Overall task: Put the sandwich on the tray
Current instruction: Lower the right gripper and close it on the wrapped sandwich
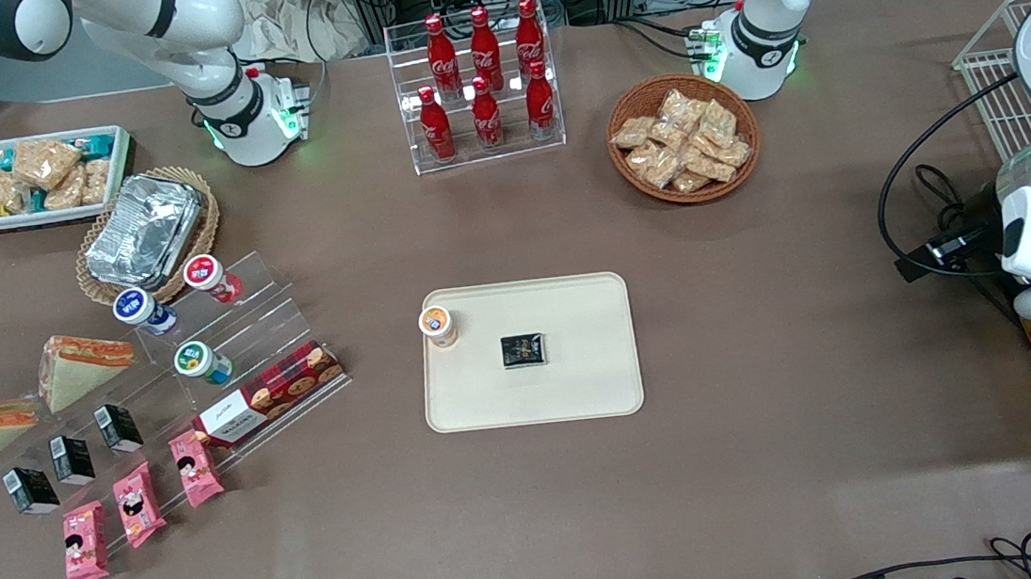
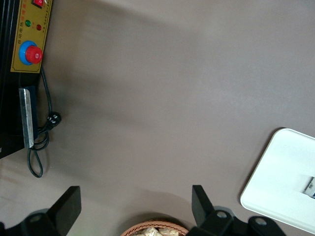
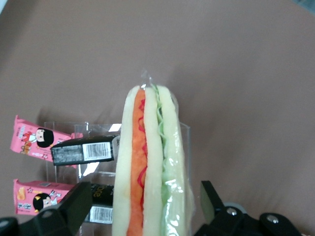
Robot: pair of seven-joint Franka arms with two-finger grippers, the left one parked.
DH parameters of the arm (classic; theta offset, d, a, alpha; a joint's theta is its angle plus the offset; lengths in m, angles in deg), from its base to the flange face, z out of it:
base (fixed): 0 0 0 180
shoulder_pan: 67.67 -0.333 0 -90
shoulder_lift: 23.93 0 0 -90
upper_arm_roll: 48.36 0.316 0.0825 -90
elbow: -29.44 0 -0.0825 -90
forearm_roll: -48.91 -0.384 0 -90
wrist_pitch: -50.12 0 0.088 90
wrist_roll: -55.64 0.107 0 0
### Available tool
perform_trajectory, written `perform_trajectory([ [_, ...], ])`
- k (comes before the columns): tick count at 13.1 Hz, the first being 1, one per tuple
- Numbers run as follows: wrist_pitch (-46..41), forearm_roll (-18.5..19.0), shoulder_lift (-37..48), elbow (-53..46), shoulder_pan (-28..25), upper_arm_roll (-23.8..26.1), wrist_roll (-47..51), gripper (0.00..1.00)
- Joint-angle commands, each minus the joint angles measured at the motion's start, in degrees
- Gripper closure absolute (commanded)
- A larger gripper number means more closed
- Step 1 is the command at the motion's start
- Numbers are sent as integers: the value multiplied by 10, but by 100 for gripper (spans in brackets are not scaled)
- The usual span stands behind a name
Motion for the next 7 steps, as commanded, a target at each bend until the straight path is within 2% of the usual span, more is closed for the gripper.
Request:
perform_trajectory([
  [1, 7, -22, -12, -7, 5, 1, -10, 2],
  [5, 10, -16, -22, -7, 1, 0, -10, 4],
  [7, 10, -12, -25, -7, 1, 0, -10, 10],
])
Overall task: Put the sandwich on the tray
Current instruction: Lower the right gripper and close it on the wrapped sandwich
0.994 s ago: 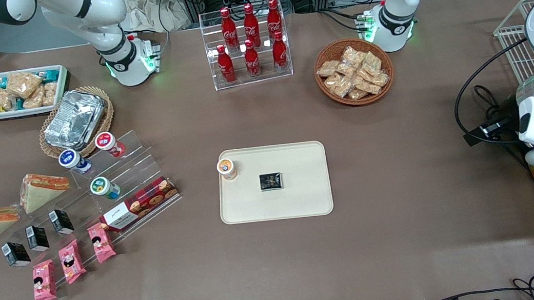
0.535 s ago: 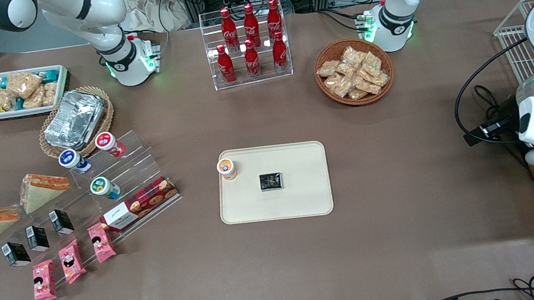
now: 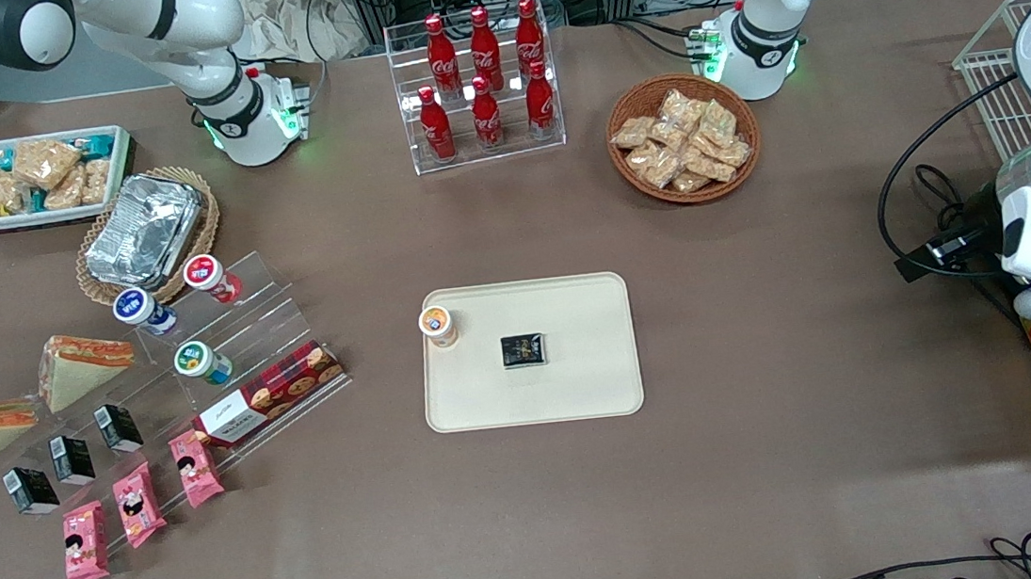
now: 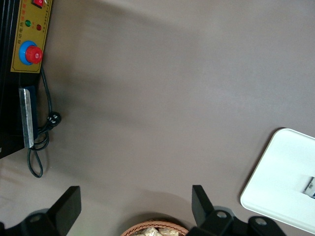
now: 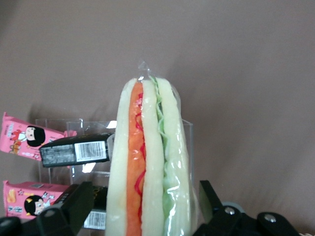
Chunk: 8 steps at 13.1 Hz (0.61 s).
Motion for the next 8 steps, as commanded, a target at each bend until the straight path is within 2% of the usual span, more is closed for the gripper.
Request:
perform_trajectory([
  [1, 6, -2, -9, -7, 1, -1, -10, 21],
  [3, 5, 2, -9, -7, 2, -2, -12, 40],
  [4, 3, 3, -8, -7, 3, -2, -12, 44],
  [6, -1, 3, -5, -9, 5, -2, -35, 50],
  [8, -11, 10, -2, -14, 4, -4, -87, 50],
])
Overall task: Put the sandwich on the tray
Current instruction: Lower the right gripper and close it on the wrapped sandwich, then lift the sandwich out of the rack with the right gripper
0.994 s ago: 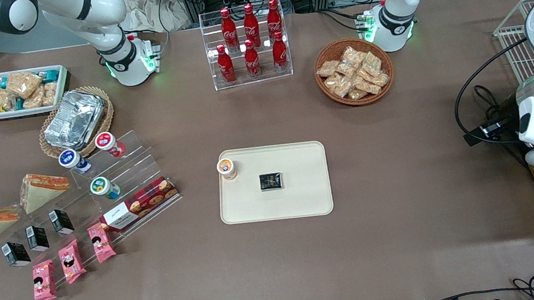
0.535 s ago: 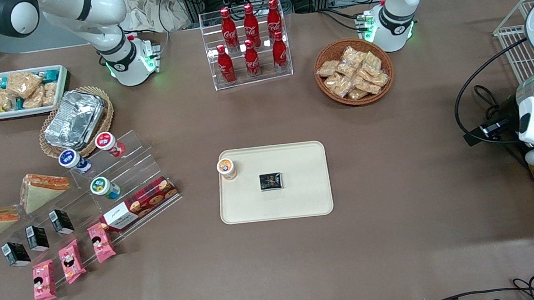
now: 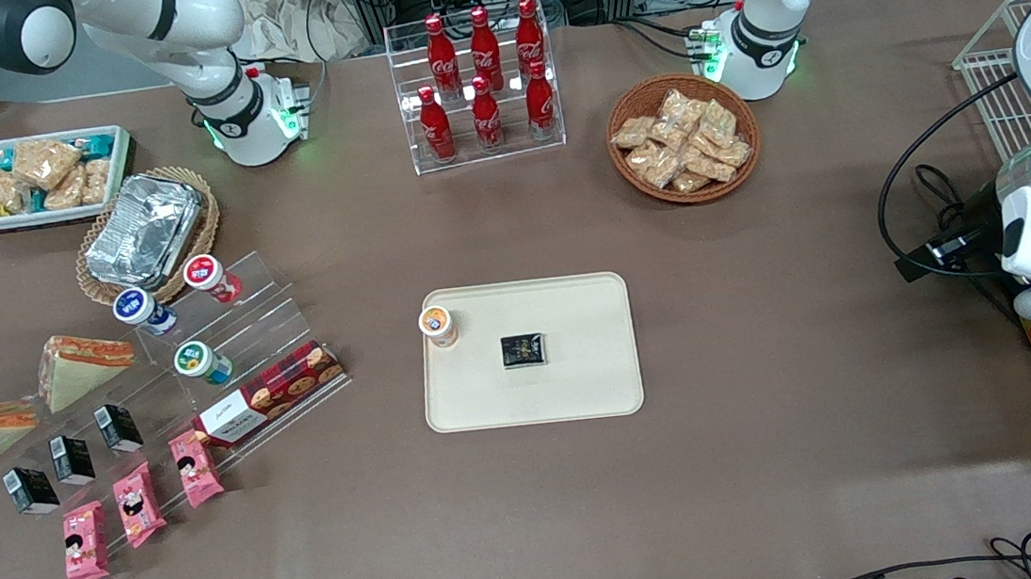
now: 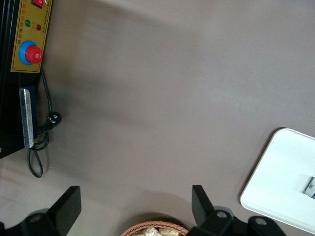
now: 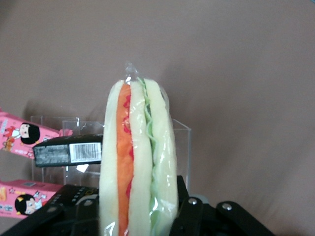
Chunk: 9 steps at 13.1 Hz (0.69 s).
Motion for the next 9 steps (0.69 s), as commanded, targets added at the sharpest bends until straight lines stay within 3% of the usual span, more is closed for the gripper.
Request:
perform_trajectory([
  [1, -14, 32, 1, -13, 4, 1, -93, 50],
  [2, -21, 48, 5, -15, -3, 2, -128, 50],
  [6, -105, 43, 22, -70, -3, 13, -142, 50],
  [9, -166, 44, 43, -106, -3, 59, -159, 50],
])
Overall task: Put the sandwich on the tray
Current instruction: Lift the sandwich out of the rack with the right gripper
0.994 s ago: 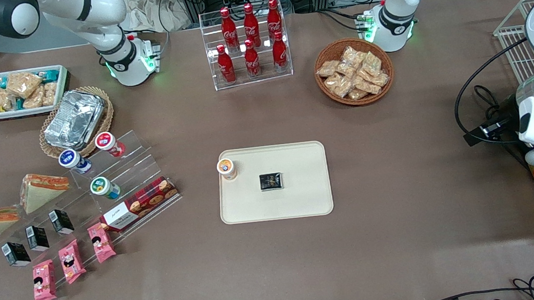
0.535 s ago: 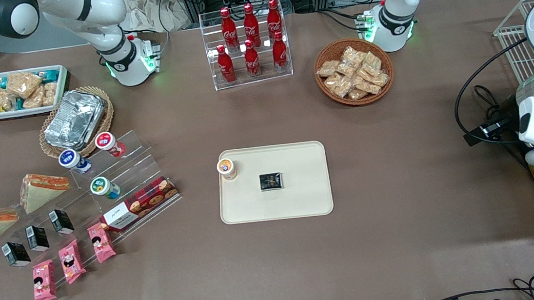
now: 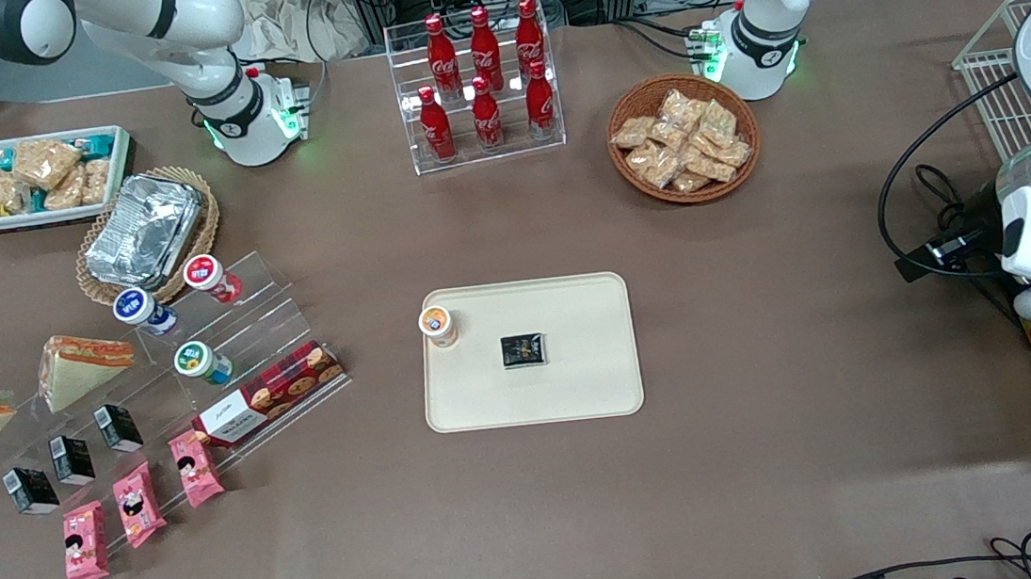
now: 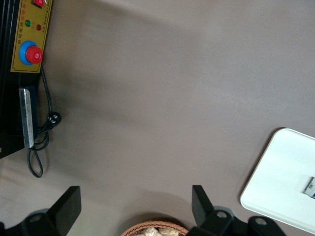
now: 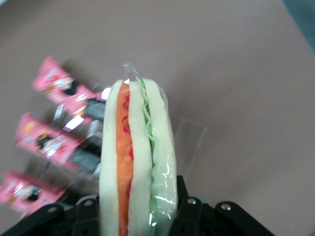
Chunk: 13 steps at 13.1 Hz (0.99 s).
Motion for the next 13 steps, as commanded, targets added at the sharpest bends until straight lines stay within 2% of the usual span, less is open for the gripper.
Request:
perform_trajectory([
  [1, -44, 7, 25, -22, 2, 40, -15, 50],
  [5, -57, 11, 66, -22, -20, 104, -13, 48],
  [9, -57, 9, 75, -22, -97, 108, -13, 50],
  [11, -53, 10, 75, -22, -144, 107, -10, 53],
  [13, -51, 11, 74, -22, -192, 107, -13, 60],
])
